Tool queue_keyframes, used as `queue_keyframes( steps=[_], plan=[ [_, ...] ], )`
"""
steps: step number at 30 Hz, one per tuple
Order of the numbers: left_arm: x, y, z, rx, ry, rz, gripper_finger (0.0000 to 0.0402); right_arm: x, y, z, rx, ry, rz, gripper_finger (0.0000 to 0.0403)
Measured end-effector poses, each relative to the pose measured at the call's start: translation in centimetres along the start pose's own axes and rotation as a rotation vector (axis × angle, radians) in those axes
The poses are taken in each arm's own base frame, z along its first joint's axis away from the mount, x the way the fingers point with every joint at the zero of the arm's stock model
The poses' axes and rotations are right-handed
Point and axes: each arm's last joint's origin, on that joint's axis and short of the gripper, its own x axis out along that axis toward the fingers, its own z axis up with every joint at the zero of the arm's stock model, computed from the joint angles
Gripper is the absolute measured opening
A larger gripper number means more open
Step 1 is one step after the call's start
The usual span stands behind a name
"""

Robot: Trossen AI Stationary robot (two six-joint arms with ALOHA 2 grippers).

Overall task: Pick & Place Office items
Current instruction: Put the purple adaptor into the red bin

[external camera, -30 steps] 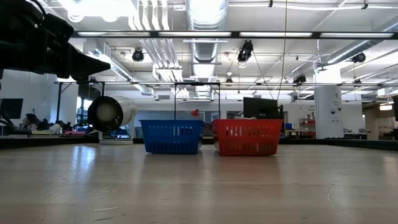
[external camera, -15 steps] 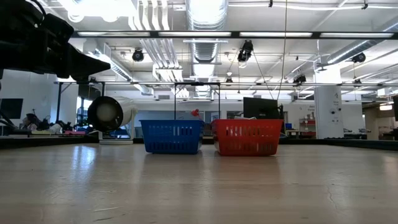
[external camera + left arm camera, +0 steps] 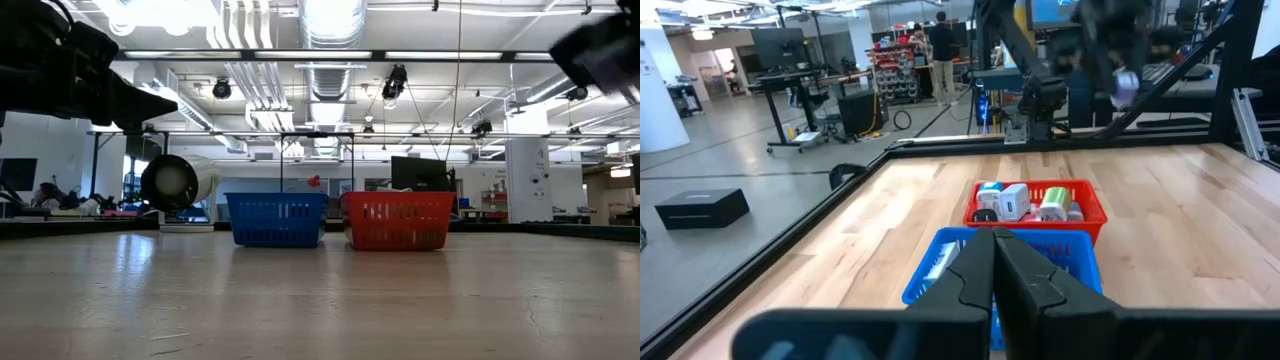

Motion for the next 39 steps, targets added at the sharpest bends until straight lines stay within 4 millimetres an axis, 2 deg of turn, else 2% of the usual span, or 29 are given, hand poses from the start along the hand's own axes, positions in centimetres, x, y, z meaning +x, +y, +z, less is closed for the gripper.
queue_keyframes(
  steps=[5,9,18,27,34,39],
  plan=[
    [0.0,0.0,0.0,0.0,0.0,0.0,0.0009,-3.0,-1.9,0.4,-0.028,-0.311,-0.018,0.0123],
    [0.0,0.0,0.0,0.002,0.0,0.0,0.0009,-3.8,-3.1,-0.5,-0.037,-0.461,-0.016,0.0123],
    [0.0,0.0,0.0,0.004,0.0,0.0,0.0009,-2.0,-5.0,-4.6,-0.025,-0.57,-0.087,0.0123],
    [0.0,0.0,0.0,0.004,0.0,0.0,0.0009,0.2,-5.7,-8.0,0.019,-0.607,-0.084,0.0123],
    [0.0,0.0,0.0,0.004,0.003,0.0,0.0009,-0.9,-6.0,-7.2,0.049,-0.669,-0.136,0.0123],
    [0.0,0.0,0.0,0.005,0.004,0.003,0.0009,-2.7,-6.1,-5.1,0.054,-0.68,-0.223,0.0123]
  ],
)
